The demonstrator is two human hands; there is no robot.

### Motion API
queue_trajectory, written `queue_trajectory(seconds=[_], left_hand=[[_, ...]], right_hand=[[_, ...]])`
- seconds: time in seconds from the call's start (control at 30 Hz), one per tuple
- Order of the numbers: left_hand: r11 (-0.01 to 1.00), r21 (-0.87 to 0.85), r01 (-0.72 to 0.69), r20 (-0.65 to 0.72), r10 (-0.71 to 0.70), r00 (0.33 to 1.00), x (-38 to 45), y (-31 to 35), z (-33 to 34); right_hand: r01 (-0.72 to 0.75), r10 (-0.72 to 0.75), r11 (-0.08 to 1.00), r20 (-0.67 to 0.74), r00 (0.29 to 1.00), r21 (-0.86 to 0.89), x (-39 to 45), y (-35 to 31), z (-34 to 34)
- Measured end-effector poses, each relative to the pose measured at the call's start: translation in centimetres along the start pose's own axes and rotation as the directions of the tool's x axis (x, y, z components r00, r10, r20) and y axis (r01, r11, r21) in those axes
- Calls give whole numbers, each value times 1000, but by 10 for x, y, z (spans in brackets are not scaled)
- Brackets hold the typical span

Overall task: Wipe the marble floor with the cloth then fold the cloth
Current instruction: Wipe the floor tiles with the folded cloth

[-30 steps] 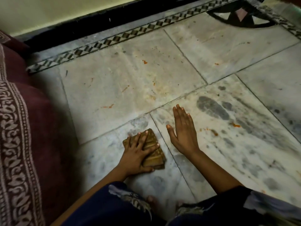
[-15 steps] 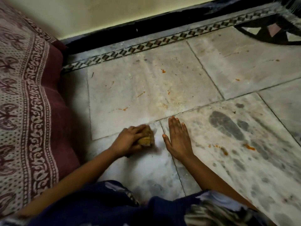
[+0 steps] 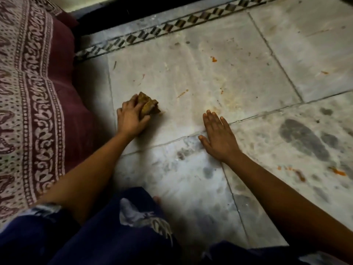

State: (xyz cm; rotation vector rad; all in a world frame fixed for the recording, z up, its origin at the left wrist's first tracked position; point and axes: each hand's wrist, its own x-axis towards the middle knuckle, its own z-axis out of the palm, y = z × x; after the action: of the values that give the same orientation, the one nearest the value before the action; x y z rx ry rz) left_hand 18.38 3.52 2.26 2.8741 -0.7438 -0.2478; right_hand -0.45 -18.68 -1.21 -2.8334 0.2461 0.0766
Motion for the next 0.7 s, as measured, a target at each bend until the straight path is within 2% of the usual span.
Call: queue_trajectory(seconds=[0.1,0.17,0.27,0.4,0.5,0.6,0.7], left_hand=[[999,12,38,147,-40,988,11,-5,27],[999,13,48,134,-49,990,23,-3,36],[1000,8,3,129,-4,992,48,17,41],[974,-4,-225,142,223,964,35,31,50],[912,34,-409,153,400,904,-3,-12,49],[941,104,-323,210,297,932,7,-60,38],[984,75,-163,204,145,968,51,-45,25]], right_hand=[[2,-3,1000,50,999,9,6,2,11],[0,-3,1000,106,994,31,8,-1,21],[-39,37,999,97,995,23,8,-7,32],[-60,56,998,121,991,29,8,-11,29],[-75,72,997,140,988,18,8,-12,28],[-99,99,995,166,981,-13,9,-14,27],[-86,93,996,234,968,-39,12,-14,18]])
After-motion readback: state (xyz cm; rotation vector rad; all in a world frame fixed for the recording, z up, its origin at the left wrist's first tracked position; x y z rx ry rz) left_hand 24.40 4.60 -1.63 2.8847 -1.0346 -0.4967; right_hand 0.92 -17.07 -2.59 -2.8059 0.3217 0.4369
